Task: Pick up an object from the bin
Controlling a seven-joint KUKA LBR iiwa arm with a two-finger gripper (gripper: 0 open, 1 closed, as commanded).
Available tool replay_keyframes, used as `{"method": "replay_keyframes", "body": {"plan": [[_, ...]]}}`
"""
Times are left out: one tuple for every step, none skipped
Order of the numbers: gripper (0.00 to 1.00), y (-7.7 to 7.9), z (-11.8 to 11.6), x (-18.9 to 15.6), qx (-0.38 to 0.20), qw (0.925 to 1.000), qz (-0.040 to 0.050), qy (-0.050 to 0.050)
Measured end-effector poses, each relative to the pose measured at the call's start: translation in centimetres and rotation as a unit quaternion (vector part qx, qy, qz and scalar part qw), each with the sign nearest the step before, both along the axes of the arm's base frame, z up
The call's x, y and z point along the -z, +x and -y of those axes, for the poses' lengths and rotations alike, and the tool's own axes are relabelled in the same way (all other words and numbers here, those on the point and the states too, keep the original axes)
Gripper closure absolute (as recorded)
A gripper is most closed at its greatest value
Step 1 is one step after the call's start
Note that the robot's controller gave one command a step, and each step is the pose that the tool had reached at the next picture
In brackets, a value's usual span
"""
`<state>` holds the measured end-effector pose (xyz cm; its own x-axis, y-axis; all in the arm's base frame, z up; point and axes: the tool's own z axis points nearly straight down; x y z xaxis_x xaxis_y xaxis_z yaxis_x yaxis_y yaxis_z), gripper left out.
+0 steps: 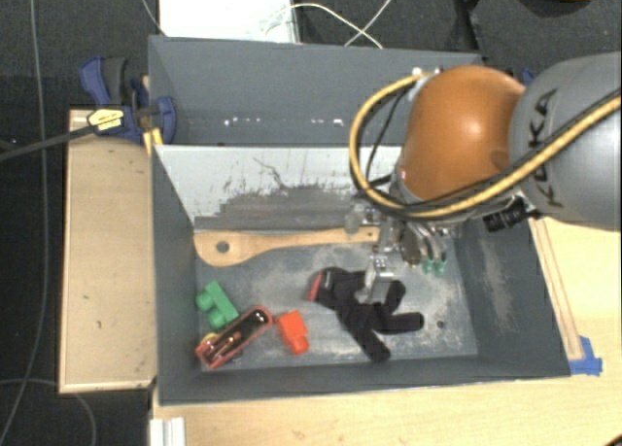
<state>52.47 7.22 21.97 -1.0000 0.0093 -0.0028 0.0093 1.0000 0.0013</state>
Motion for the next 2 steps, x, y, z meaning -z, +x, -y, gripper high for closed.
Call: {"method": "replay_keyframes", "body": {"plan": [[0.00, 0.0, 0.0, 0.0, 0.000, 1.0000, 0.0000, 0.000], [0.00, -1.5, -1.2, 5.8, -0.069, 0.9976, 0.0016, 0.000]]}}
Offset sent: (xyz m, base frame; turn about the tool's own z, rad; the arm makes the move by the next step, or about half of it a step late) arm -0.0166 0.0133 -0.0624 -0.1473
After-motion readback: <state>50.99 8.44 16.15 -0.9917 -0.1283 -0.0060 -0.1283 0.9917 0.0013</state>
